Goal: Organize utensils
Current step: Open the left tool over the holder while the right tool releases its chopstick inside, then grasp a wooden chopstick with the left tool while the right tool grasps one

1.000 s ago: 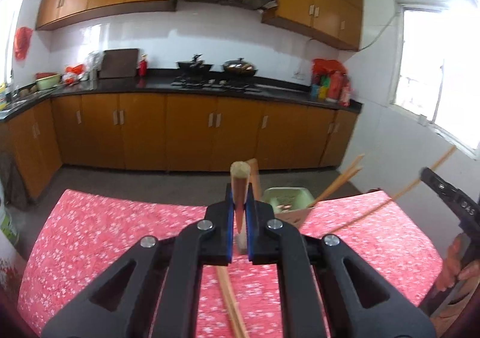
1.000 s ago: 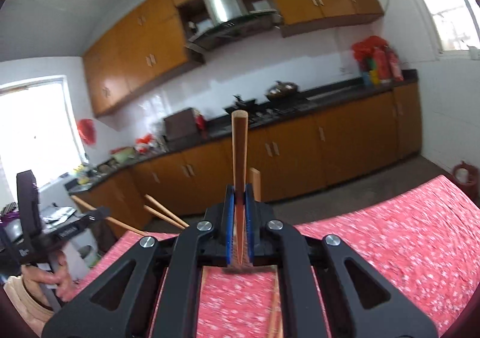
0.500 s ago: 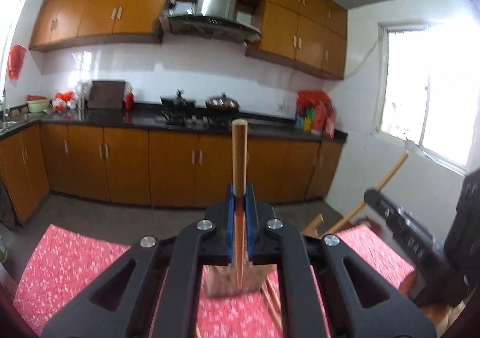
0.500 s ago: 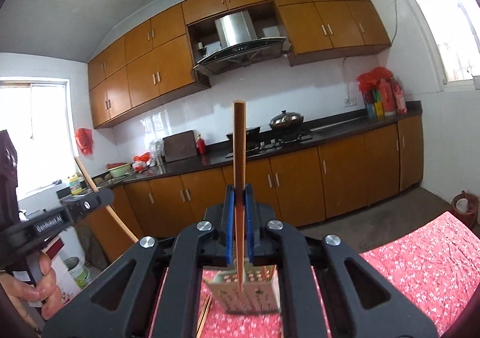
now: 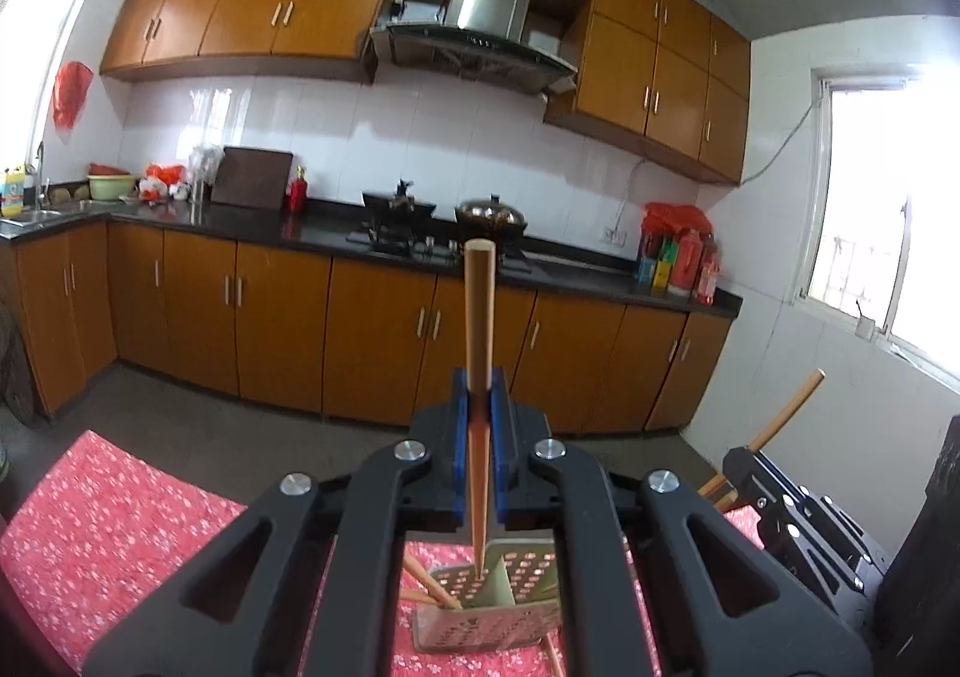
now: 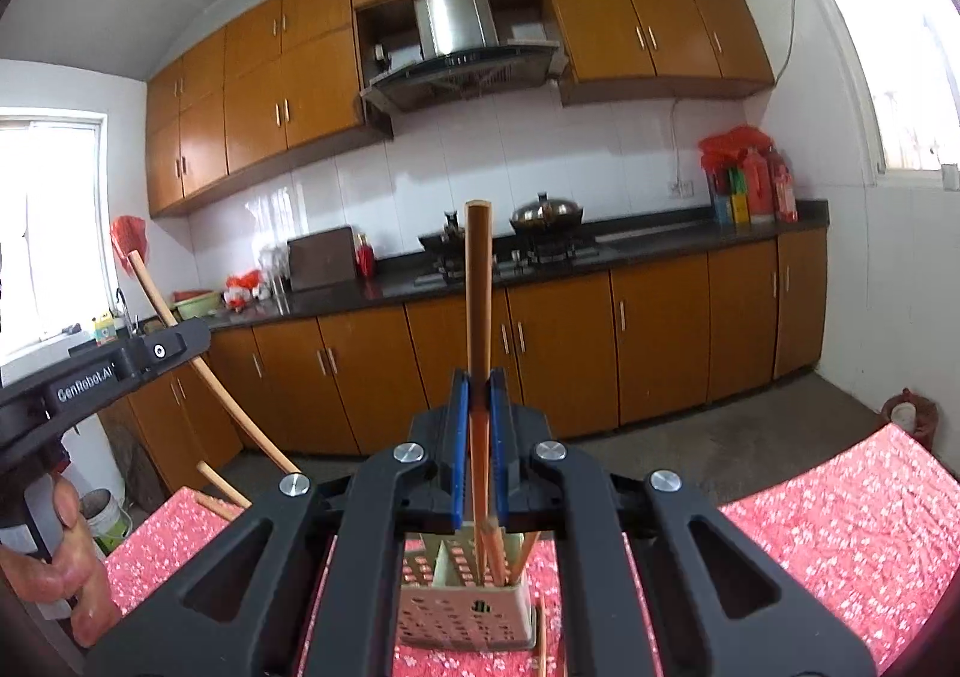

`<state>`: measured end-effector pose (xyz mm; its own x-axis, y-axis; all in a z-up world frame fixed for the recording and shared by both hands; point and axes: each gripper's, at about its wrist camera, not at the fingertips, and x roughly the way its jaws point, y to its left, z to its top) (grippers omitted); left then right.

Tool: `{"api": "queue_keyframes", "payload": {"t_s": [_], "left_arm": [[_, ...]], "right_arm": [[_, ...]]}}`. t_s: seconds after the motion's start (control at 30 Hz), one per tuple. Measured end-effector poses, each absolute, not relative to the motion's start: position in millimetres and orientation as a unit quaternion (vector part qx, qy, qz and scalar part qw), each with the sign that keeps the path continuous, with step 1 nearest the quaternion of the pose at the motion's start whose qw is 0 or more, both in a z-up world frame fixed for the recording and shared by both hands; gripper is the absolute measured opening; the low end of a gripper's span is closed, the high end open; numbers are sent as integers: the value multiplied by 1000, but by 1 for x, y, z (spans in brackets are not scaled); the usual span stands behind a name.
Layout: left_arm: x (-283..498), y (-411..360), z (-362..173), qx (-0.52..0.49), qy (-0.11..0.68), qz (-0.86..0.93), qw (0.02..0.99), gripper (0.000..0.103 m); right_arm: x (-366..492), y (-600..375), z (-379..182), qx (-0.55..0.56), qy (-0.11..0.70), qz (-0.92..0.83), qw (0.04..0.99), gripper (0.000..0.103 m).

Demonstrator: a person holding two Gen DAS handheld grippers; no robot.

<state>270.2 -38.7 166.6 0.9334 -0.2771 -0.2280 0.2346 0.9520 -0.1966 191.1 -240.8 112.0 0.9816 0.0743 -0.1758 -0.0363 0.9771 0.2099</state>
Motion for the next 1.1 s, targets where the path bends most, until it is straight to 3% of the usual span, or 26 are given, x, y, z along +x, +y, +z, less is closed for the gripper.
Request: {"api": "queue_keyframes", "payload": {"t_s": [0.33,0.5,0.6,0.83,0.93,1.1], "left_arm": [[279,-47,132,-63,174,-142,972,9],[266,-45,137,-56,164,-142,974,29],[257,-41,144,-61,156,-144,975,30],[226,-15,158,-85,147,-148,974,32],[207,5,150,-87,176,-143,970,39],[186,40,102,-74,236,-106,963,50]], "right_arm": [[190,-236,107,102,124,43,986,9],[180,-239,118,104,114,45,987,10],[166,-242,127,109,97,45,988,15],[119,-264,134,122,79,31,989,17],[108,-279,109,131,111,12,985,24],[124,-293,28,124,244,-19,962,24]]}}
